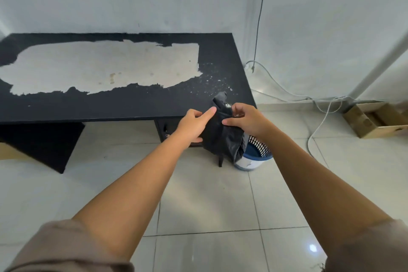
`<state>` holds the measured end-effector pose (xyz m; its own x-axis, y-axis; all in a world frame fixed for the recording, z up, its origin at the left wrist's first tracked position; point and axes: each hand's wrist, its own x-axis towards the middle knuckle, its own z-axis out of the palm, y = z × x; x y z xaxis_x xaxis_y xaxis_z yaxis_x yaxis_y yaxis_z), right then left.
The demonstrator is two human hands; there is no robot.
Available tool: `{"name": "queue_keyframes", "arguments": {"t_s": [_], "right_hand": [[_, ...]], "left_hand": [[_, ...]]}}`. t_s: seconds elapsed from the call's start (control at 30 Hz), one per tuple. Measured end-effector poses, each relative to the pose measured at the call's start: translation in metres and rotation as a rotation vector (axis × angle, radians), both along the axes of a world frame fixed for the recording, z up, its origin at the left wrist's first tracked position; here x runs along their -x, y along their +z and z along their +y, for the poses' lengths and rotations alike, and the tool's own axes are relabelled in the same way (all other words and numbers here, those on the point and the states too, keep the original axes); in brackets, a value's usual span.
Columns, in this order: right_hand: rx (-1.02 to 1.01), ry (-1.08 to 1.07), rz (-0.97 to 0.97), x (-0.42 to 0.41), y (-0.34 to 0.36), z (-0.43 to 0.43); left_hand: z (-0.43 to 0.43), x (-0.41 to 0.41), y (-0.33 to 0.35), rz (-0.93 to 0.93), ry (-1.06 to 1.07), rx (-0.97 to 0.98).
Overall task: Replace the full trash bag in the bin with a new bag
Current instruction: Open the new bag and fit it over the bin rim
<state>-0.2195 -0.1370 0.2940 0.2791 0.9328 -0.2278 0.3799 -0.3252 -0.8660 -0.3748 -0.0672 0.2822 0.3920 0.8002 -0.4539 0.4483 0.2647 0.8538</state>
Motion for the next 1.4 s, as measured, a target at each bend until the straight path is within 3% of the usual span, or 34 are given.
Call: {"name": "queue_keyframes", "arguments": {"t_s": [0.2, 0.33, 0.5, 0.6, 0.67, 0.77, 0.87, 1.2, 1.33, 1.4], "right_hand": [[-0.016, 0.098, -0.091, -0.070, 0.030, -0.017], [-0.034, 0.046, 0.000, -0.112, 0.042, -0.025], [-0.088, -0.073, 0.074, -0.168, 0.044, -0.018], [-0.118, -0.075, -0.027, -0.199, 0.047, -0.005], [-0.130, -0.091, -0.097, -0.221, 0.048, 0.008], [-0.146, -0.165, -0.139, -0.249, 0.047, 0.032], [-0.146, -0.169, -0.154, -0.276, 0.049, 0.056], [-0.203, -0.027, -0.121, -0.353, 0.031, 0.092], [-0.147, -0.031, -0.323, -0.388, 0.013, 0.099], [-0.112, -0.041, -0.486, -0.408, -0.004, 0.102]], "left_hand": [[-0.025, -0.081, 0.034, -0.158, 0.071, 0.056], [-0.032, -0.119, 0.045, -0.280, 0.187, 0.062], [-0.015, -0.154, 0.042, -0.257, 0.318, -0.006], [0.005, -0.175, 0.038, -0.316, 0.326, 0.056], [0.020, -0.193, 0.036, -0.243, 0.280, 0.032], [0.040, -0.220, 0.041, -0.048, 0.282, -0.181], [0.058, -0.249, 0.043, -0.023, 0.223, -0.359], [0.099, -0.343, 0.007, 0.010, -0.361, -0.337], [0.111, -0.371, -0.015, 0.306, -0.427, -0.642], [0.111, -0.387, -0.024, 0.356, -0.381, -0.735]]}}
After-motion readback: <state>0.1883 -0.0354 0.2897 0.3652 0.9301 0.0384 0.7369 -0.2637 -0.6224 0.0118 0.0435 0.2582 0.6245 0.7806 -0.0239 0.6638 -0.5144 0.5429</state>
